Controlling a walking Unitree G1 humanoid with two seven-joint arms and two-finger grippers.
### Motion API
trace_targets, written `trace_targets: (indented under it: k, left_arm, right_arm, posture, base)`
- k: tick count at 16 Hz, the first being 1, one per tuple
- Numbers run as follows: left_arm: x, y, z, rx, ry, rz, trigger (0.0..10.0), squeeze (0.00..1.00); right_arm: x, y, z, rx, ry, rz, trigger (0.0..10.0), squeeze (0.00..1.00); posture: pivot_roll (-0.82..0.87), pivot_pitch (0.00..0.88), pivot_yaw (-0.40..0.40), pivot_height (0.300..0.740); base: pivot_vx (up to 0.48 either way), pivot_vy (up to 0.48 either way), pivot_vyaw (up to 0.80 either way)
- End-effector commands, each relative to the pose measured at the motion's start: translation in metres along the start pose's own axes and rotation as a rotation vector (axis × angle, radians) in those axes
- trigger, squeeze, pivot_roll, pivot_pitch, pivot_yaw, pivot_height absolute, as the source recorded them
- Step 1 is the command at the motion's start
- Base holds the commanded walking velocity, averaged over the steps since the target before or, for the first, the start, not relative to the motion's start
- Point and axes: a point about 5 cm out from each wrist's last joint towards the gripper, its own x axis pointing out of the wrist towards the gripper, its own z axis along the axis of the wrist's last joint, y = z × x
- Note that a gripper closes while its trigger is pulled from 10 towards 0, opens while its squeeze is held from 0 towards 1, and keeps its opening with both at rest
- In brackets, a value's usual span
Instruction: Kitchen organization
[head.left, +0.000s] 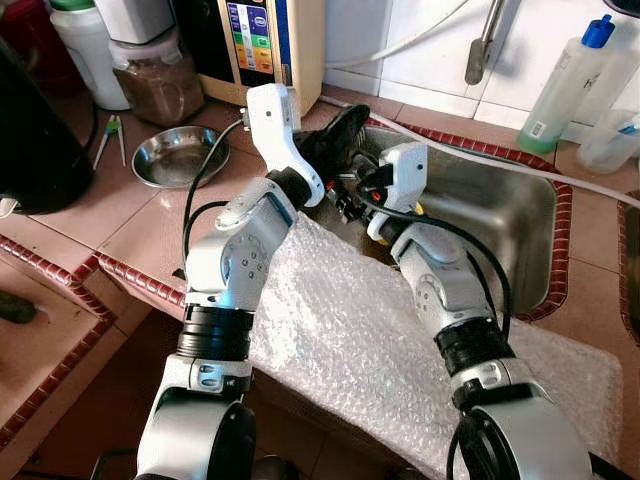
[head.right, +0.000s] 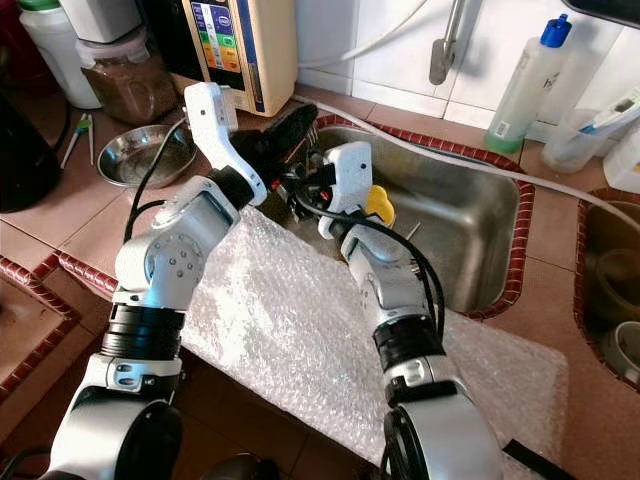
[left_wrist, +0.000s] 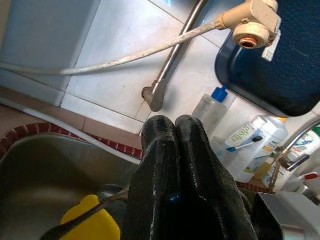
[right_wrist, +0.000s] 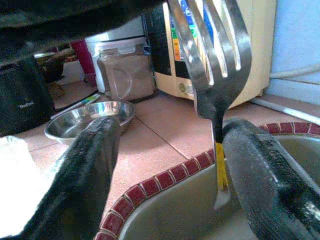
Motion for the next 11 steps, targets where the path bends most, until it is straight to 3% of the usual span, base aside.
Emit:
trace_targets:
  k: [1, 6, 11]
  left_arm:
    - [0.0, -0.008, 0.003, 0.006, -0.011, -0.038, 0.0, 0.0]
    - [-0.001, -0.008, 0.003, 0.012, -0.008, -0.035, 0.0, 0.0]
    - [-0.004, -0.006, 0.002, 0.008, -0.007, -0.018, 0.0, 0.0]
  right_arm:
    - [0.004, -0.002, -0.001, -0.009, 0.013, -0.037, 0.0, 0.0]
    - [0.002, -0.016, -0.006, -0.033, 0.044, -0.165, 0.0, 0.0]
    - [0.0, -0.021, -0.008, -0.043, 0.035, -0.207, 0.0, 0.0]
  posture:
    - [0.02, 0.106, 0.044, 0.74]
    - [0.03, 0.102, 0.036, 0.74]
    - [0.02, 0.107, 0.038, 0.74]
  base:
    - [0.0, 0.0, 0.0]
    - [0.0, 0.0, 0.0]
    - [0.0, 0.0, 0.0]
